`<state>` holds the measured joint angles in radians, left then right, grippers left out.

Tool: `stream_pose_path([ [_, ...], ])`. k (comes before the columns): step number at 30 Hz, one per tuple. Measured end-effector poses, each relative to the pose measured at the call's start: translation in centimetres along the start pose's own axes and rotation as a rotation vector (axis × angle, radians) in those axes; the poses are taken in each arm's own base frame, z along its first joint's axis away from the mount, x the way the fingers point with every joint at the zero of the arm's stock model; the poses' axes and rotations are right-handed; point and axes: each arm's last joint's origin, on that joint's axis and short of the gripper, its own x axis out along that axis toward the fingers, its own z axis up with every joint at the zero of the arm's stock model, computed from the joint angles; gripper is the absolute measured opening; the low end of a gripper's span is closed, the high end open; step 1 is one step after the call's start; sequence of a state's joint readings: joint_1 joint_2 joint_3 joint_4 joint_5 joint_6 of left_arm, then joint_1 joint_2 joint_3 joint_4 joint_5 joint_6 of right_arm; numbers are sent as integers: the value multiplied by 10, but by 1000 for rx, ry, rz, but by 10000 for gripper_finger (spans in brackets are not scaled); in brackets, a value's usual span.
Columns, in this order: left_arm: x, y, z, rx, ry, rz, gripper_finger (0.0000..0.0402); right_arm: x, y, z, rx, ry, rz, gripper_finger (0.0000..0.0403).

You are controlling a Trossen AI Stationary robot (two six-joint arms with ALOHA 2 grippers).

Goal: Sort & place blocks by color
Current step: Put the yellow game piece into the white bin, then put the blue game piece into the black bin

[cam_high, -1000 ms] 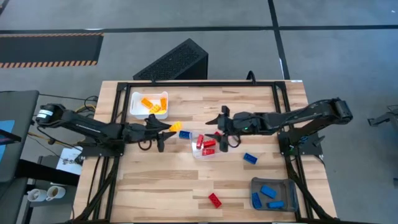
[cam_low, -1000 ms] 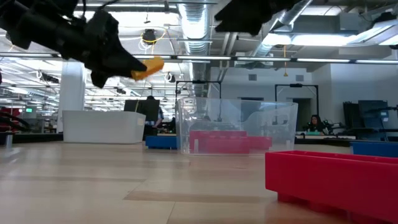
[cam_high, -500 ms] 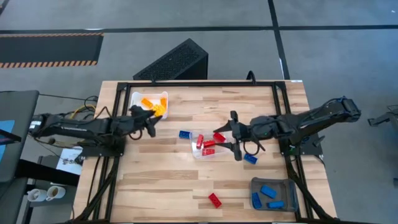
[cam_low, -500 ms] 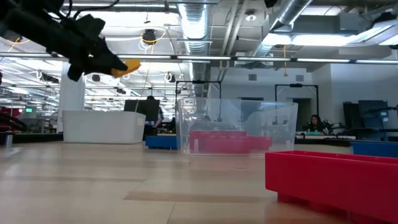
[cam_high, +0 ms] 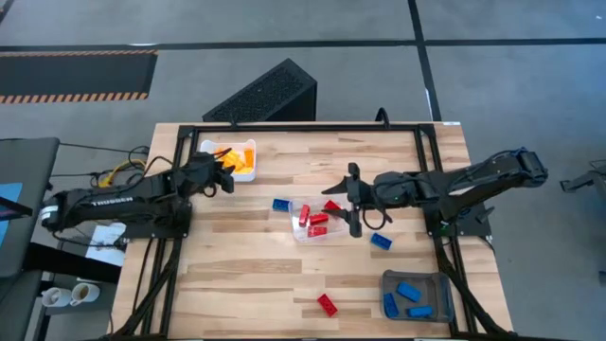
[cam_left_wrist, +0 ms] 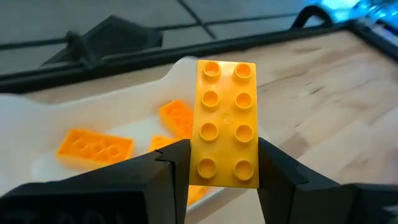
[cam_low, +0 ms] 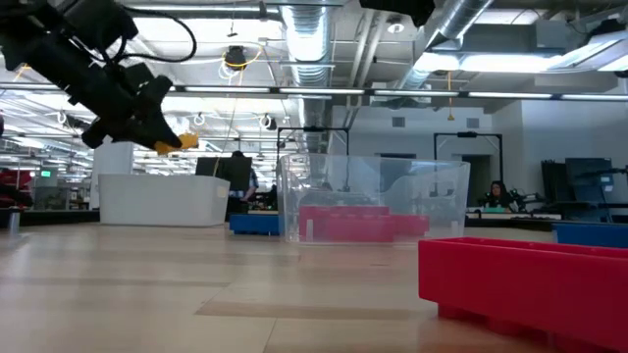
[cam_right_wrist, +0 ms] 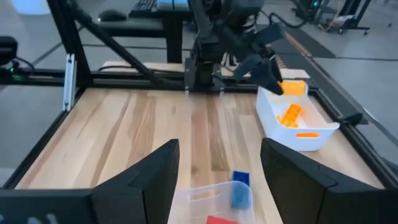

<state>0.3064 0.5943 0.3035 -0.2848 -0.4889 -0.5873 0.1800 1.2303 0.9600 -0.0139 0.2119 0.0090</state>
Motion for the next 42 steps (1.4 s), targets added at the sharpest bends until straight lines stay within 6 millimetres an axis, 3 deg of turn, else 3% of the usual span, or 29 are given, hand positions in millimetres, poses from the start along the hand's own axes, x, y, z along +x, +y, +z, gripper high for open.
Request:
stream_pose_path([
  [14, 6, 21, -3, -31, 119, 98, 114, 0, 1, -1, -3, 12, 3, 249],
  [28, 7, 20, 0, -31, 119, 55, 209, 0, 1, -2, -4, 17, 3, 249],
  [32, 5, 16, 9, -12, 84, 32, 231, 0, 1, -2, -3, 17, 3, 249],
  [38, -13, -9, 45, 46, -136, -257, 235, 0, 1, -2, -4, 18, 3, 249],
  [42, -28, -25, 54, 80, -291, -459, 224, 0, 1, -2, -4, 20, 3, 249],
])
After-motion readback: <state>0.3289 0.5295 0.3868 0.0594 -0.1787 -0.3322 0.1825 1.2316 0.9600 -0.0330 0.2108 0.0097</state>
